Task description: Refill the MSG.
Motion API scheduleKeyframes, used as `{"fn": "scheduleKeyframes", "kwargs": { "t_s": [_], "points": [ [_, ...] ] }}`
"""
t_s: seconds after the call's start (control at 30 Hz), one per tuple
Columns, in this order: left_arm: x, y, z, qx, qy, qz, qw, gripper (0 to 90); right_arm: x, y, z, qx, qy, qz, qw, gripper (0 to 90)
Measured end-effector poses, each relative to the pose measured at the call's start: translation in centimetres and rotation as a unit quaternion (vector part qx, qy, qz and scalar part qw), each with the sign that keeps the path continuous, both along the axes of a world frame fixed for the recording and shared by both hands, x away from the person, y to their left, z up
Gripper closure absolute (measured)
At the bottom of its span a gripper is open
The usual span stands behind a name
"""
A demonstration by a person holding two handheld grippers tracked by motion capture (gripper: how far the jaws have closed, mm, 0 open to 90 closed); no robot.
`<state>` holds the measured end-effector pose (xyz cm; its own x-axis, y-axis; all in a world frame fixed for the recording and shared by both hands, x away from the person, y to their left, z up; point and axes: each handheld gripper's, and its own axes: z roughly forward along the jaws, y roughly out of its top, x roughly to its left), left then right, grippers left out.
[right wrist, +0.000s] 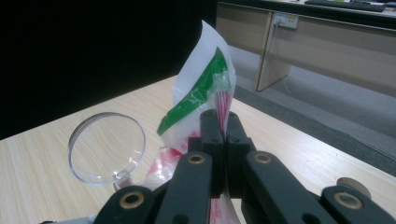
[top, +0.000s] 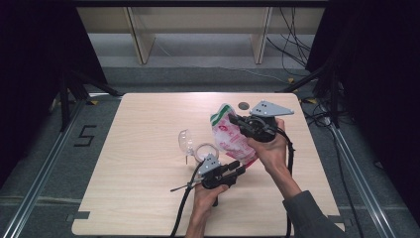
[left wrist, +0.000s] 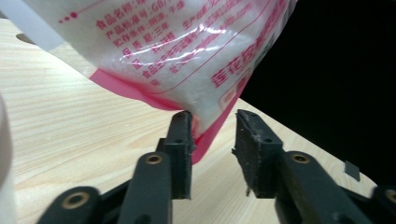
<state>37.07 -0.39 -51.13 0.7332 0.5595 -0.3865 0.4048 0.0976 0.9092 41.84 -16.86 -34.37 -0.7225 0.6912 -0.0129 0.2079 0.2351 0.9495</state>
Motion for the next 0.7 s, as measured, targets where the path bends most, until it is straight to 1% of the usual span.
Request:
{"fn": "scheduleKeyframes", "kwargs": {
  "t_s": [0.03, 0.07, 0.1, 0.13, 0.17, 0.2, 0.23, 0.27, 0.3, 0.33, 0.37, 0.4, 0.43, 0.47, 0.5, 0.53, 0.57, 0.63, 0.67, 0.7],
  "points": [
    [0.0, 0.0, 0.0, 0.001, -0.003, 0.000, 1.0000, 60.1, -0.1, -0.1, -0.2, 0.010, 0.001, -0.004, 0.9999, 90.0],
    [-0.1, 0.2, 0.1, 0.014, -0.001, 0.007, 0.9999, 60.1, -0.2, -0.2, -0.2, 0.008, 0.002, -0.006, 0.9999, 90.0],
    [-0.1, 0.3, 0.1, 0.012, 0.002, 0.006, 0.9999, 59.1, -0.3, -0.4, -0.4, 0.012, 0.004, -0.005, 0.9999, 90.0],
    [0.0, 0.5, 0.0, 0.011, 0.001, 0.005, 0.9999, 57.6, -0.3, -0.5, -0.5, 0.010, -0.005, -0.008, 0.9999, 90.0],
    [-0.1, 0.5, 0.1, 0.012, 0.003, 0.011, 0.9999, 56.7, -0.4, -0.7, -0.6, 0.013, -0.003, -0.003, 0.9999, 90.0],
    [-0.1, 0.7, 0.2, 0.015, -0.003, 0.008, 0.9999, 56.5, -0.4, -0.7, -0.7, 0.017, -0.008, -0.001, 0.9998, 90.0],
    [-0.3, 0.7, 0.3, 0.013, -0.004, 0.010, 0.9999, 56.4, -0.6, -0.9, -0.9, 0.021, -0.011, 0.001, 0.9997, 90.0],
    [-0.4, 0.9, 0.5, 0.013, -0.004, 0.012, 0.9998, 56.2, -0.7, -0.9, -1.1, 0.026, -0.009, -0.004, 0.9996, 90.0],
    [-0.5, 1.0, 0.7, 0.011, -0.004, 0.008, 0.9999, 56.3, -1.0, -0.9, -1.3, 0.033, -0.002, -0.002, 0.9995, 90.0],
    [-0.6, 1.2, 0.9, 0.006, -0.005, 0.006, 0.9999, 56.0, -0.9, -1.0, -1.6, 0.032, -0.005, 0.008, 0.9994, 90.0],
    [-0.7, 1.2, 1.0, 0.001, -0.009, 0.000, 1.0000, 56.1, -1.2, -1.1, -1.9, 0.037, 0.006, 0.003, 0.9993, 90.0],
    [-0.8, 1.3, 1.2, 0.003, -0.008, 0.002, 1.0000, 56.2, -1.3, -1.2, -2.2, 0.038, 0.005, 0.002, 0.9993, 90.0],
    [-0.9, 1.4, 1.4, -0.010, -0.010, -0.005, 0.9999, 56.0, -1.3, -1.3, -2.4, 0.039, 0.000, 0.004, 0.9992, 90.0],
    [-1.1, 1.5, 1.7, -0.014, -0.011, -0.010, 0.9998, 55.9, -1.4, -1.4, -2.7, 0.043, 0.000, 0.003, 0.9991, 90.0],
    [-1.2, 1.5, 1.9, -0.020, -0.014, -0.014, 0.9996, 55.9, -1.4, -1.6, -2.9, 0.045, 0.002, 0.010, 0.9989, 90.0],
    [-1.3, 1.6, 2.1, -0.017, -0.018, -0.016, 0.9996, 55.9, -1.5, -1.7, -3.2, 0.049, 0.003, 0.007, 0.9988, 90.0],
    [-1.5, 1.6, 2.3, -0.019, -0.019, -0.015, 0.9995, 55.9, -1.7, -1.9, -3.3, 0.048, 0.007, 0.005, 0.9988, 90.0],
    [-1.6, 1.6, 2.6, -0.016, -0.023, -0.017, 0.9995, 55.8, -1.8, -2.1, -3.5, 0.047, 0.006, 0.012, 0.9988, 90.0],
    [-1.7, 1.6, 2.7, -0.016, -0.024, -0.014, 0.9995, 55.7, -2.1, -2.1, -3.6, 0.051, 0.007, 0.009, 0.9986, 90.0],
    [-1.7, 1.6, 2.7, -0.013, -0.025, -0.015, 0.9995, 55.7, -2.1, -2.1, -3.7, 0.053, 0.000, 0.013, 0.9985, 90.0]
  ]
}}
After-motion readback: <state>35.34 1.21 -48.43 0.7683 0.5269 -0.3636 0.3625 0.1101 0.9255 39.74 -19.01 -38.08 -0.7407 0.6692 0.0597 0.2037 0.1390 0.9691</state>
